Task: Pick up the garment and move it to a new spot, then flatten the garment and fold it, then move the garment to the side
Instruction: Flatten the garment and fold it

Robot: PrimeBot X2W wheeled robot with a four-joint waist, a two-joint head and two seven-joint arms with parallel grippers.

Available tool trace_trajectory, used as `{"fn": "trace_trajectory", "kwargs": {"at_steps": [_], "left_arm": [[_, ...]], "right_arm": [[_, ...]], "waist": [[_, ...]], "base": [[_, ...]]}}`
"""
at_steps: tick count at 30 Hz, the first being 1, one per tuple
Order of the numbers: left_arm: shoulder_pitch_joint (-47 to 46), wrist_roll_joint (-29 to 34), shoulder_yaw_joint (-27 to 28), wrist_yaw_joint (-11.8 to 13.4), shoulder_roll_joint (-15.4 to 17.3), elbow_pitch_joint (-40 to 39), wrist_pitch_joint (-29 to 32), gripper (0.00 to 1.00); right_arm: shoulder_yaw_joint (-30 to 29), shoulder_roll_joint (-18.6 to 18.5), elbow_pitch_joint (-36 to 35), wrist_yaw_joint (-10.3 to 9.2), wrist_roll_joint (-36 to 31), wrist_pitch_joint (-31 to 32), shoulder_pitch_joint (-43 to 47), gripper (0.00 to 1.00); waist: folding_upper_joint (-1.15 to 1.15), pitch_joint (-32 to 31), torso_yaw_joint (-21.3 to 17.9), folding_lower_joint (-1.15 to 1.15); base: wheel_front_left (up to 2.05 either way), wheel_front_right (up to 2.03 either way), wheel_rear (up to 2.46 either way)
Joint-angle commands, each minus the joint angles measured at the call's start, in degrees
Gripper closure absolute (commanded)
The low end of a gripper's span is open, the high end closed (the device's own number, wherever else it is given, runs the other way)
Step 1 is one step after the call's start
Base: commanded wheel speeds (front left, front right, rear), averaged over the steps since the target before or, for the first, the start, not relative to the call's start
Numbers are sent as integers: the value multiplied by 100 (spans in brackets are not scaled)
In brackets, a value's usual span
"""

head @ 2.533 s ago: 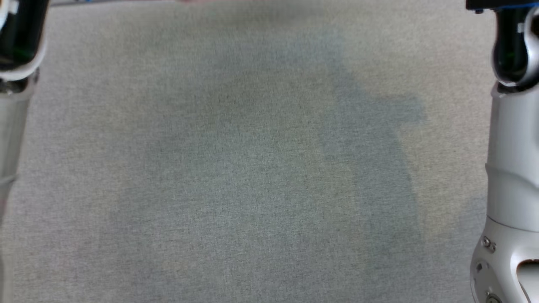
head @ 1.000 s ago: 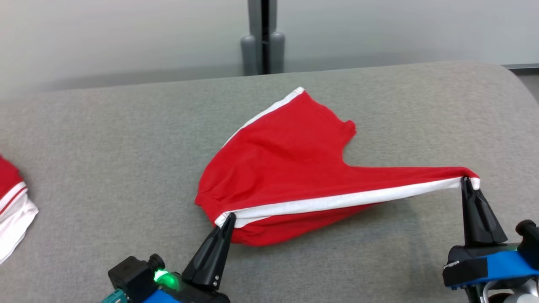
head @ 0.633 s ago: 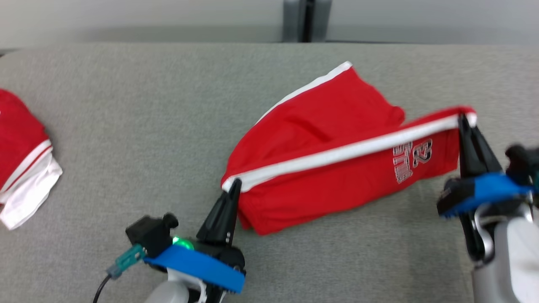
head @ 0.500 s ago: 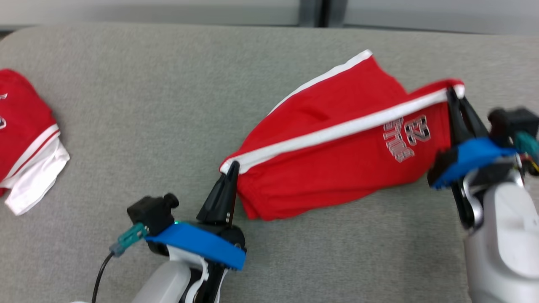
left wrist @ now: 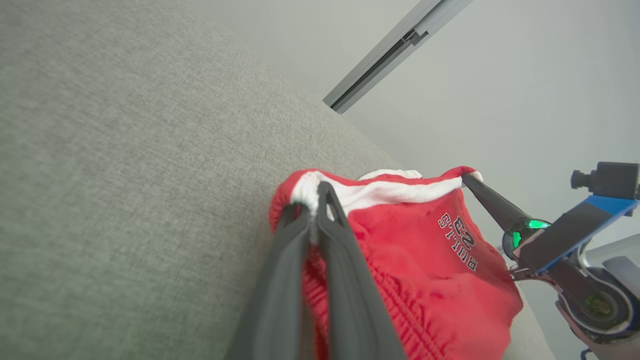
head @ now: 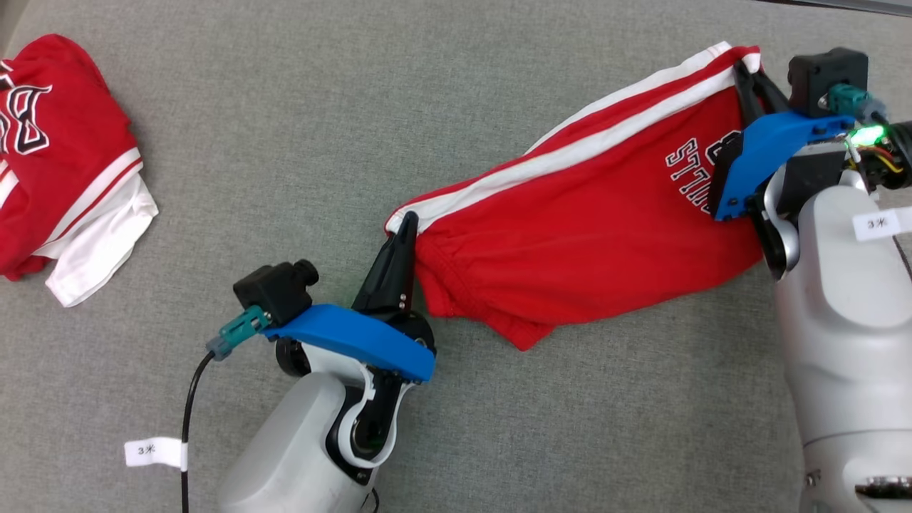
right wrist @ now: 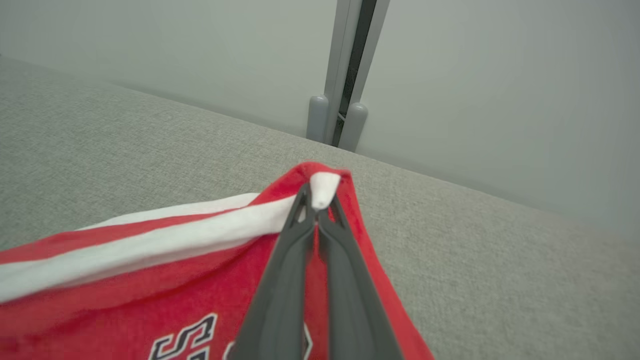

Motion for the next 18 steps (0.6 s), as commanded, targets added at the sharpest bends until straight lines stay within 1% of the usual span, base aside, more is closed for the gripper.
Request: {"fn": "trace_trajectory", "kwargs": {"at_steps": [1, 2, 3, 4, 5, 6, 7, 12, 18], "left_arm": [[-93, -37, -19, -19, 0, 64, -2, 100], [-140, -65, -33, -23, -13, 107, -2, 100], [-181, -85, -42, -32, -27, 136, -8, 100], [-207, -124, -49, -38, -41, 158, -15, 81], [-228, -148, -65, -49, -51, 180, -18, 60], [-257, -145, -96, -62, -60, 200, -5, 17], [-270, -157, -128, -71, -69, 211, 27, 0], [-249, -52, -281, -30, -3, 231, 121, 0], [-40, 150, -427, 63, 278, 32, 188, 0]], "right_arm": [[-39, -51, 96, -1, -61, -14, -121, 100], [-87, -64, 221, -1, -109, -28, -209, 100], [-148, -79, 325, -1, -156, -48, -287, 97], [-214, -98, 423, -1, -205, -65, -353, 85], [-286, -104, 529, -1, -246, -87, -407, 71], [-359, -100, 609, -1, -285, -111, -450, 40], [-420, -94, 685, -1, -329, -155, -501, 0], [-669, -42, 997, -1, -501, -428, -655, 0], [-775, -19, 1355, -2, -568, -744, -729, 0]], "waist": [[0, 18, 21, -1], [0, 24, 30, -1], [0, 28, 39, -1], [0, 30, 48, -1], [0, 30, 56, -1], [0, 27, 61, -1], [0, 21, 64, -1], [0, -44, 52, -1], [0, -238, -18, -1]], "base": [[0, 0, 0], [0, 0, 0], [0, 0, 0], [0, 0, 0], [0, 0, 0], [0, 0, 0], [0, 0, 0], [0, 0, 0], [0, 0, 0]]}}
